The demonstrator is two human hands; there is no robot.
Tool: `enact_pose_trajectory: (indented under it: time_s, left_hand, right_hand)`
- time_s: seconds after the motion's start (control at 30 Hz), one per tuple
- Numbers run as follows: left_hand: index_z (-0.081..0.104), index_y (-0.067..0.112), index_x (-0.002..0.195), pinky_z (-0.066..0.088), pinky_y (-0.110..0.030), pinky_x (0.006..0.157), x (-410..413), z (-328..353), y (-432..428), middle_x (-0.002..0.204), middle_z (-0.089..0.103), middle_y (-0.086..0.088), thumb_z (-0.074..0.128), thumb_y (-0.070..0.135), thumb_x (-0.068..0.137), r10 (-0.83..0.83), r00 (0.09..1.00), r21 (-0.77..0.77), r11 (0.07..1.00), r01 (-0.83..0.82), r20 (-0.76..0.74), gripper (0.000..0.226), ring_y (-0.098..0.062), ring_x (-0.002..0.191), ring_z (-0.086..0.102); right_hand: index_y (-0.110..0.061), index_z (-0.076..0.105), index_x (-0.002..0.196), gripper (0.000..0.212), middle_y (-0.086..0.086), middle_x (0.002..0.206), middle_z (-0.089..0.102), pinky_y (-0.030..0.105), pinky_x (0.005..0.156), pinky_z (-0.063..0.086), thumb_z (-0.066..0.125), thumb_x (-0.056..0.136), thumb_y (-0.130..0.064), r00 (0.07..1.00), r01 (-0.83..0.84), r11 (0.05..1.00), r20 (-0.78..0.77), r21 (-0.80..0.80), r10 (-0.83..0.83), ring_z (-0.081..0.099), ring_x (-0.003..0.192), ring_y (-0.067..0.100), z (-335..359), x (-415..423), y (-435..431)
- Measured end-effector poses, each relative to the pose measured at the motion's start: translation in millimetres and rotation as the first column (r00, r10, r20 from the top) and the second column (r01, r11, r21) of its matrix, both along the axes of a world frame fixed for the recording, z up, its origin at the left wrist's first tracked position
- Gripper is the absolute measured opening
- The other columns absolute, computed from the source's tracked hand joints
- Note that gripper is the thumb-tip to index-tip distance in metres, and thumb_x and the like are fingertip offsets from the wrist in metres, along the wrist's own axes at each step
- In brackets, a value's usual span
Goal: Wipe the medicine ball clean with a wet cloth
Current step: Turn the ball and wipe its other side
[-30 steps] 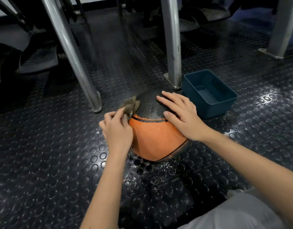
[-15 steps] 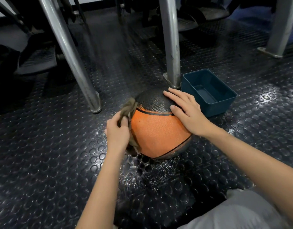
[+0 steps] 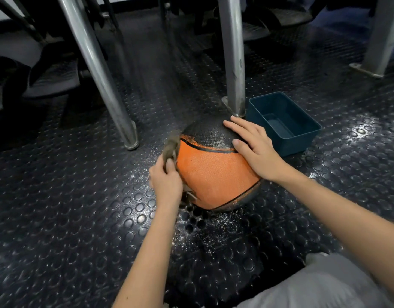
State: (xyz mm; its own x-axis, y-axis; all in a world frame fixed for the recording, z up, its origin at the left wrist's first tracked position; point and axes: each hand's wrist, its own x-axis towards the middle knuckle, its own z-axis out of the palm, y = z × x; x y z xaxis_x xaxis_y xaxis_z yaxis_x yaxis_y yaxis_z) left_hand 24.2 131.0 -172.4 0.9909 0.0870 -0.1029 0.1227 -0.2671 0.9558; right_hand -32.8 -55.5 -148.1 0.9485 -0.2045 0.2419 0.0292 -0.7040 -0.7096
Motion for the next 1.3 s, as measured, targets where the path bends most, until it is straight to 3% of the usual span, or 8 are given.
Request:
enact_pose_trajectory:
  time_s: [0.13,0.23,0.37,0.6,0.87,1.07,1.2,1.3]
  left_hand:
    - [0.059,0.014,0.119,0.045,-0.03,0.085,0.1,0.4,6.6,0.111,0.061,-0.003,0.035,0.013,0.102,0.014,0.975,-0.214,0.975,-0.063,-0.224,0.029,-0.018,0.1,0.056]
    - [0.062,0.027,0.106,0.043,-0.037,0.098,5.5,14.2,3.6,0.114,0.06,-0.003,0.041,0.021,0.099,-0.017,0.999,-0.149,0.989,0.023,0.037,0.023,-0.017,0.105,0.055]
    - [0.06,0.021,0.121,0.02,-0.01,0.09,-5.6,24.9,-8.9,0.116,0.045,0.003,0.045,0.014,0.098,-0.114,0.912,0.134,0.989,0.066,0.395,0.028,-0.012,0.11,0.033]
    - [0.055,0.009,0.123,0.046,-0.042,0.09,6.0,-22.4,10.2,0.109,0.061,-0.012,0.038,0.014,0.101,0.029,0.946,-0.172,0.981,-0.089,-0.324,0.029,-0.03,0.102,0.057]
    - [0.058,0.031,0.121,0.017,-0.001,0.086,-13.2,-2.3,-9.0,0.118,0.046,0.0,0.049,0.012,0.096,-0.109,0.848,0.186,0.982,0.012,0.519,0.033,-0.014,0.107,0.031]
    - [0.062,0.014,0.121,0.031,-0.017,0.099,-2.5,-15.0,0.8,0.108,0.048,-0.004,0.044,0.016,0.098,-0.04,0.97,0.09,0.996,0.019,0.241,0.028,-0.02,0.109,0.041]
    - [0.062,-0.001,0.11,0.043,-0.022,0.053,1.1,-18.3,6.0,0.067,0.052,-0.003,0.043,0.013,0.099,0.006,1.0,-0.007,1.0,-0.005,0.022,0.026,-0.017,0.061,0.051]
    - [0.063,0.016,0.119,0.04,-0.034,0.091,-8.1,-6.0,-1.0,0.102,0.052,-0.004,0.047,0.02,0.098,-0.022,0.991,0.112,0.994,0.007,0.135,0.028,-0.021,0.102,0.048]
  right_hand:
    - [-0.058,0.028,0.124,0.037,-0.032,0.14,0.024,0.042,0.111,0.011,0.031,0.088,-0.049,1.0,0.007,1.0,0.016,0.0,-0.007,0.016,0.128,-0.005,-1.0,-0.8,-0.7]
    - [-0.056,0.029,0.124,0.038,-0.03,0.141,0.024,0.045,0.113,0.012,0.031,0.088,-0.043,1.0,0.028,1.0,0.002,0.009,-0.028,0.016,0.13,-0.002,0.2,0.6,-2.1]
    - [-0.057,0.029,0.124,0.037,-0.031,0.14,0.024,0.047,0.113,0.012,0.032,0.088,-0.046,1.0,0.022,1.0,0.007,0.01,-0.022,0.017,0.131,0.0,0.0,0.6,-2.2]
    - [-0.061,0.028,0.122,0.037,-0.029,0.142,0.025,0.05,0.113,0.013,0.03,0.086,-0.053,1.0,0.002,1.0,0.023,0.014,-0.003,0.018,0.133,0.002,-1.8,0.6,-2.6]
    - [-0.061,0.027,0.123,0.037,-0.027,0.143,0.025,0.052,0.113,0.014,0.029,0.087,-0.052,1.0,0.013,1.0,0.006,0.017,-0.013,0.018,0.136,0.004,-2.5,3.6,-7.4]
    - [-0.06,0.028,0.124,0.038,-0.029,0.142,0.024,0.049,0.113,0.014,0.028,0.086,-0.055,1.0,0.005,1.0,0.019,-0.003,-0.005,0.016,0.131,-0.002,-3.3,4.6,-6.3]
    - [-0.062,0.027,0.124,0.04,-0.029,0.143,0.025,0.05,0.113,0.015,0.025,0.084,-0.059,1.0,0.001,1.0,0.029,0.001,-0.001,0.018,0.134,0.001,-5.8,3.3,-9.4]
    - [-0.062,0.026,0.124,0.041,-0.026,0.144,0.026,0.049,0.113,0.016,0.021,0.083,-0.059,0.999,0.017,1.0,0.04,-0.001,-0.017,0.02,0.137,0.006,-10.2,6.3,-15.9]
